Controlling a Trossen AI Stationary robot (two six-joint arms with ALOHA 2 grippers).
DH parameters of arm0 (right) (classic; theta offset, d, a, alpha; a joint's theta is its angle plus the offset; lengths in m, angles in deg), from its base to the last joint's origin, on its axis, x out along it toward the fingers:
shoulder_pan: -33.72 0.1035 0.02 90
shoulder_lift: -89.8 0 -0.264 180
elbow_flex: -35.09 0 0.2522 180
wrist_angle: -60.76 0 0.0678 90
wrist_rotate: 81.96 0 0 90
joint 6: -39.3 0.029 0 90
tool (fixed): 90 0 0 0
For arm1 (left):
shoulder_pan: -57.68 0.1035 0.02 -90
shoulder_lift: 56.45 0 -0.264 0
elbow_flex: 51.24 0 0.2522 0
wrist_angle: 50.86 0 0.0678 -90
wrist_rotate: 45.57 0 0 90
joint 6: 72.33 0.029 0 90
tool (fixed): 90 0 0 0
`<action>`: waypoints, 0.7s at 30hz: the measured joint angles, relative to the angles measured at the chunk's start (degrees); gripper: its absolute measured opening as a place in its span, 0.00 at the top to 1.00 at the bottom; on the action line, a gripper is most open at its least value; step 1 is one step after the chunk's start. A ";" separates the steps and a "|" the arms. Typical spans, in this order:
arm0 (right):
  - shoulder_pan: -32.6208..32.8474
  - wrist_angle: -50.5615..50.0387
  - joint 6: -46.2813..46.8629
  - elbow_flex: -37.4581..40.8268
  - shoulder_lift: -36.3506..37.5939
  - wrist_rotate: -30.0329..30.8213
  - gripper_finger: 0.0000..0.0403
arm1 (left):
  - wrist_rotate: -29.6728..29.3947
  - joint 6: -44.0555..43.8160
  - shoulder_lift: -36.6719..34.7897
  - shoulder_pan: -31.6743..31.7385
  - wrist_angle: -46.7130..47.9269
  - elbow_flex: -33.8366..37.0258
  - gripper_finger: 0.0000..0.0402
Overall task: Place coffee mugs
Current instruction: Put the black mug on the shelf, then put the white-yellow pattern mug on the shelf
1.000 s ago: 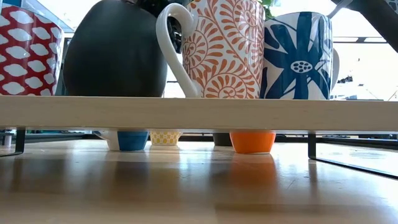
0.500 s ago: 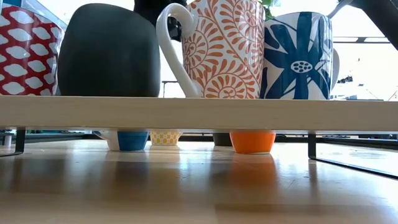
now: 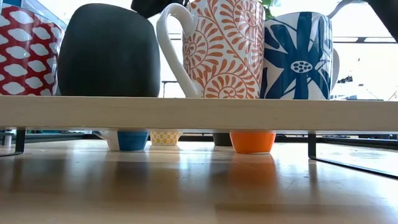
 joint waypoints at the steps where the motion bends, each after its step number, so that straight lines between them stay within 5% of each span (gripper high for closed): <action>1: 0.00 0.00 0.66 0.01 0.95 0.01 0.82 | 0.01 0.02 0.00 -0.01 0.02 0.00 0.72; 10: 0.52 -15.10 1.64 -0.01 11.41 0.09 0.82 | -3.07 4.80 0.00 0.06 0.04 0.00 0.72; 14: 0.57 -28.97 5.52 -0.01 15.52 0.29 0.82 | -14.72 7.41 0.01 0.98 0.02 0.00 0.72; 21: 4.17 -28.84 8.23 8.18 25.33 4.35 0.82 | -41.99 9.76 0.70 9.94 0.00 0.00 0.72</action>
